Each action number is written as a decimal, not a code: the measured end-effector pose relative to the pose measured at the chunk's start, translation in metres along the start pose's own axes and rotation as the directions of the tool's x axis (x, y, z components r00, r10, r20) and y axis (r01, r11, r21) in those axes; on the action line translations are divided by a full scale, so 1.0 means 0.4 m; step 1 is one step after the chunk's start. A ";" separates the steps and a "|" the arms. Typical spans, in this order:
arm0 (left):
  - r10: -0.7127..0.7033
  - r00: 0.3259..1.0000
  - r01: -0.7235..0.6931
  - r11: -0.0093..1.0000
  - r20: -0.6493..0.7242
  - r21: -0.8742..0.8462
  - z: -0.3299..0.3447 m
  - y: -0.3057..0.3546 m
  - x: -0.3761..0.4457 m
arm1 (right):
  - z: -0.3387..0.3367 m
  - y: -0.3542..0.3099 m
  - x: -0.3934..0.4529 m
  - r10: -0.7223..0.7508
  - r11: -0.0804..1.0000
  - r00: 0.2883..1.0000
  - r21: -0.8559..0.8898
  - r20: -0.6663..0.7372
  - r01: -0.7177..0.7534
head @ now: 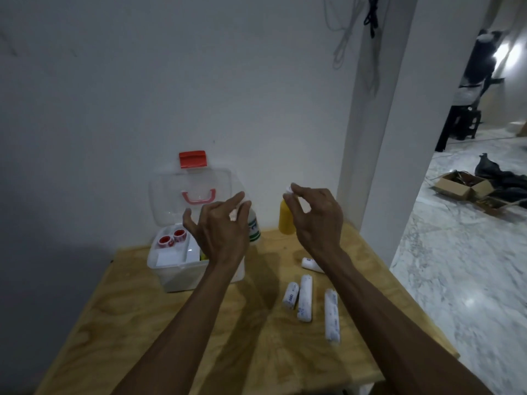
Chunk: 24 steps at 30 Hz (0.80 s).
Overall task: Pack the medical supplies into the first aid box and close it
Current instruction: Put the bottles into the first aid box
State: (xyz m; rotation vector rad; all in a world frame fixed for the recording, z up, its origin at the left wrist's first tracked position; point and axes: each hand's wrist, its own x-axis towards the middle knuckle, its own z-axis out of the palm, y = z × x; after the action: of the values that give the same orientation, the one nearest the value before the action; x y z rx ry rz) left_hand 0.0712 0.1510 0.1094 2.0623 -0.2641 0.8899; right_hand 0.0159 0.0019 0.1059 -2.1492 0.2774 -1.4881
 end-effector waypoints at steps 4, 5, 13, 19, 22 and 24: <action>-0.013 1.000 0.013 1.000 -0.016 0.011 -0.067 -0.055 0.083 | 0.042 -0.094 0.022 -0.014 0.994 0.998 0.112 0.054 0.008; -0.023 1.000 0.023 1.000 -0.012 0.013 -0.080 -0.071 0.098 | 0.056 -0.111 0.022 -0.008 0.990 0.997 0.142 0.074 -0.002; -0.076 0.996 0.077 0.997 0.055 -0.021 -0.074 -0.154 0.135 | 0.175 -0.150 -0.022 0.045 0.972 0.982 0.219 0.182 -0.085; -0.141 0.985 0.147 0.987 0.098 -0.058 -0.003 -0.186 0.120 | 0.235 -0.120 -0.067 0.063 0.978 0.979 0.183 0.193 -0.099; -0.146 0.983 0.150 0.988 0.113 -0.029 0.029 -0.201 0.114 | 0.251 -0.103 -0.084 0.075 0.980 0.978 0.169 0.192 -0.108; -0.135 0.984 0.139 0.990 0.120 -0.021 0.044 -0.205 0.111 | 0.257 -0.092 -0.094 0.074 0.981 0.977 0.163 0.200 -0.108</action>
State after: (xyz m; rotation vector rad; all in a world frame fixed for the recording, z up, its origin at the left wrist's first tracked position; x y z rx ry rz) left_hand 0.1513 0.1935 0.0815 2.0814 -0.1944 0.6782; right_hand 0.0917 0.0796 0.0664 -2.0925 0.1689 -1.1962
